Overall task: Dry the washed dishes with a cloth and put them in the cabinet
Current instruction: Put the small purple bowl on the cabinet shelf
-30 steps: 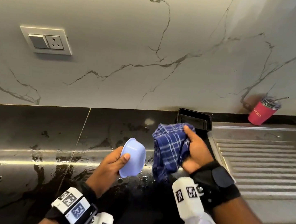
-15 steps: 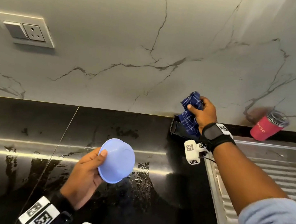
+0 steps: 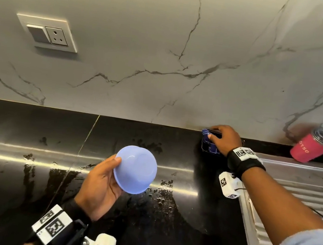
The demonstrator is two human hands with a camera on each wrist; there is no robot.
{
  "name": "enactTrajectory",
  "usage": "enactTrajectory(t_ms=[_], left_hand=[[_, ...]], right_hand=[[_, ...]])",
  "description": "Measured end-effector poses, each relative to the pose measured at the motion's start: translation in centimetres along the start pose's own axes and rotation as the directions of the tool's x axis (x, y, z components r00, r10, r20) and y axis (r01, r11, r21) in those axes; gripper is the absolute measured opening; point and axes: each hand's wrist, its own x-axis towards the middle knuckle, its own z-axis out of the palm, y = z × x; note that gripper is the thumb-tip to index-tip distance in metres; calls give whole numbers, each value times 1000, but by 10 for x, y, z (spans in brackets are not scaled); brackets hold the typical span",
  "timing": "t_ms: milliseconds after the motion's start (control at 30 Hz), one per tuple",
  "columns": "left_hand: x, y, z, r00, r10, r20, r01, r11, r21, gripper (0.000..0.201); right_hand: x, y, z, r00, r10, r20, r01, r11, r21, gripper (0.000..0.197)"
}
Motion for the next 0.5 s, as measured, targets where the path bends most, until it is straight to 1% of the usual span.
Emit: enactTrajectory(t_ms=[33,100,167,200,233,267,300,333,367,400,433,467,500], left_hand=[[-2,4,1,1000,-1,10,1,1000,-7,50],[-7,12,5,1000,-7,22,7,1000,-18,52],[-12,22,12,999,-2,36,3,999,-39,51],[-14,26,16,999,5,49,-3,999,-49,49],[-17,31,20,997,14,72,-10,998,-55,48],[-22,36,26,995,19,103,-12,998,-63,48],[-26,40,32,988,27,152,-18,998,-63,48],[-29,43,38,982,36,186,-24,997,-70,48],[-35,47,45,975,38,217,-22,997,-72,49],[-39,54,50,967,40,253,-16,995,-99,55],[-41,64,50,953,34,300,1,993,-116,67],[-47,78,51,933,6,359,37,993,-111,79],[-46,90,51,906,-12,423,34,998,-45,83]], right_hand=[[-12,-13,-8,999,-21,-38,23,999,39,33],[-46,-46,-24,993,-90,-81,104,976,190,32],[-90,-87,-39,964,-251,-84,265,914,307,45],[-111,-108,-44,934,-350,-77,355,874,333,56],[-129,-127,-48,897,-437,-63,430,833,348,66],[-145,-144,-52,866,-497,-52,481,801,357,75],[-157,-159,-57,851,-523,-45,501,783,368,82],[-166,-171,-62,850,-525,-43,499,778,381,88],[-174,-182,-67,851,-524,-44,499,778,381,91],[-180,-190,-72,837,-544,-62,528,771,355,91],[-183,-199,-80,820,-566,-79,559,766,319,91],[-187,-209,-89,804,-590,-72,583,759,290,89],[-187,-217,-99,793,-607,-55,600,761,246,86]])
